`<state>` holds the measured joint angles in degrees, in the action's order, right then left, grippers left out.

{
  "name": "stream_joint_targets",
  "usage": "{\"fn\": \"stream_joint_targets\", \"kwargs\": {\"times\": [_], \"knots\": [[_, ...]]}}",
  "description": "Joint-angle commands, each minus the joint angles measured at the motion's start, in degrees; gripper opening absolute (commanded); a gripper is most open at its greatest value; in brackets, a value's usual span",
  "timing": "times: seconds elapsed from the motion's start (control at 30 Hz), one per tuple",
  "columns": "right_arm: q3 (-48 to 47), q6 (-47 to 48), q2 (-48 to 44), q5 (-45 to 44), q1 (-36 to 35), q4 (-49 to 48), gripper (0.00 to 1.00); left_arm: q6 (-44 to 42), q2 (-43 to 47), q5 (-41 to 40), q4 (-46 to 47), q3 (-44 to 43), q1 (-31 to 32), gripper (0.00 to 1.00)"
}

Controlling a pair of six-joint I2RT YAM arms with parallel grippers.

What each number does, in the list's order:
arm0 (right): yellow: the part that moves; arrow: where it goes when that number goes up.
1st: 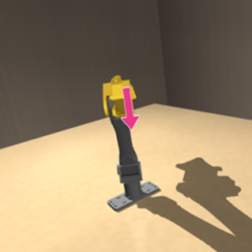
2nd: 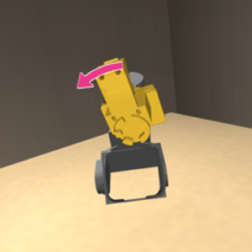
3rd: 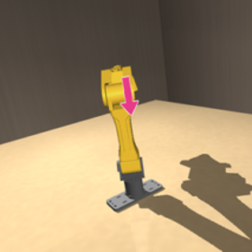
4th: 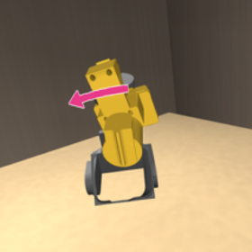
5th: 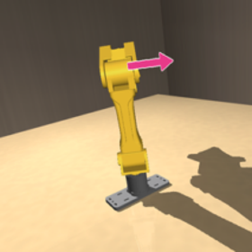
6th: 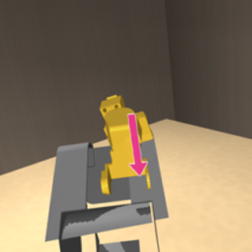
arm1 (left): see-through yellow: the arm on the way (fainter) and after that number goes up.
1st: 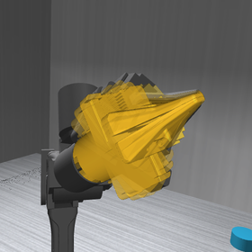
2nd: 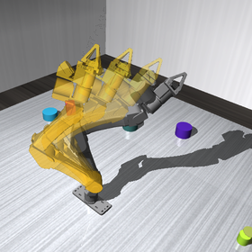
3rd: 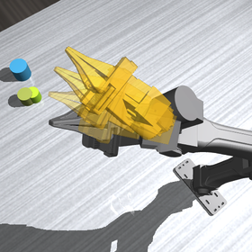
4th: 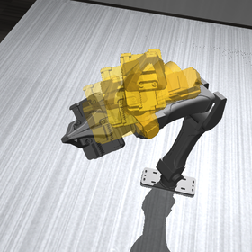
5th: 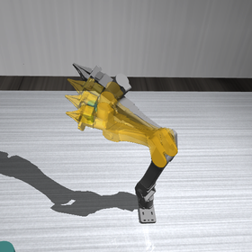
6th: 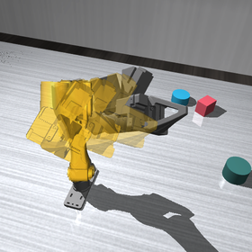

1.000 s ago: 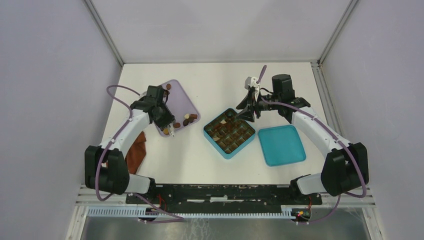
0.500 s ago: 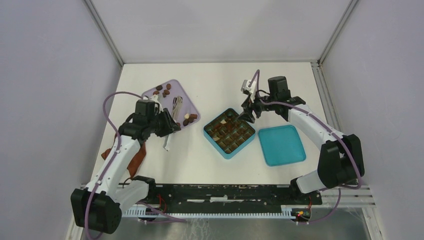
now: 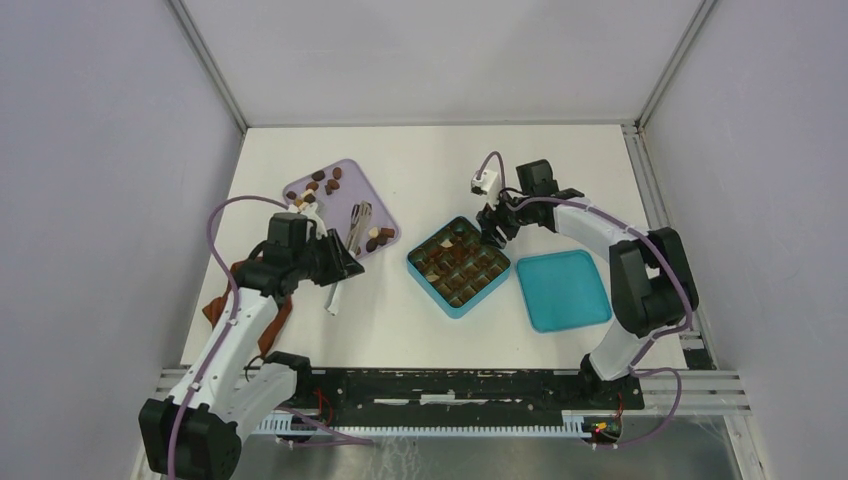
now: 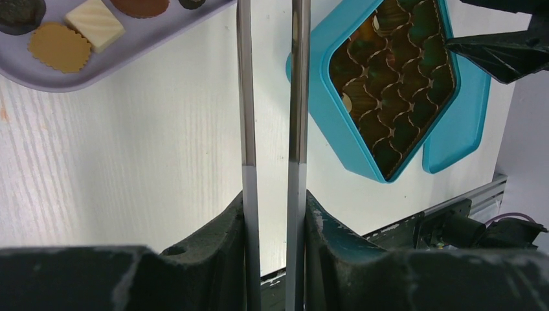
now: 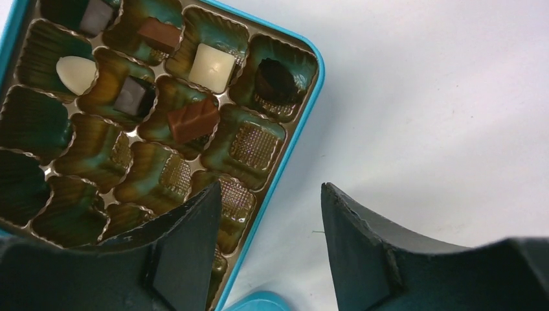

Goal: Pack the chocolate
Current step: Place the packing box at the center of the board, then place the fake chocolate in the packing box.

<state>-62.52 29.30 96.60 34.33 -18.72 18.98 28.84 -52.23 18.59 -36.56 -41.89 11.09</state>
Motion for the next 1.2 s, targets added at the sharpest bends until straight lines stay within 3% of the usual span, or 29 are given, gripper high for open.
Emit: {"fn": "stream_joint_targets", "kwargs": {"times": [0.0, 0.13, 0.47, 0.6, 1.0, 1.17], "knots": [[-2.63, -1.92, 1.26, -4.19, -1.73, -1.16, 0.63, -0.5, 1.9, 3.7, 5.15, 1.41, 0.13, 0.02], [-3.42, -3.45, 2.52, -6.79, -1.91, -1.47, 0.58, -0.73, 3.14, 4.68, 5.37, 1.95, 0.16, 0.02], [1.17, 0.84, -5.33, -5.13, 0.09, 3.3, 0.58, 0.08, 6.47, 7.73, 7.3, 3.34, 0.16, 0.02], [2.11, -0.46, -4.12, -3.8, 0.09, 2.91, 0.57, 0.03, 8.3, 8.04, 8.02, 3.92, 0.18, 0.02], [4.12, -1.26, -2.12, -5.47, -1.23, 2.16, 0.47, 3.75, 11.62, 14.19, 13.32, 6.08, 0.16, 0.02], [4.21, -1.43, -1.37, -7.32, -2.52, 1.33, 0.35, 5.59, 12.91, 15.91, 14.96, 6.82, 0.49, 0.02]]}}
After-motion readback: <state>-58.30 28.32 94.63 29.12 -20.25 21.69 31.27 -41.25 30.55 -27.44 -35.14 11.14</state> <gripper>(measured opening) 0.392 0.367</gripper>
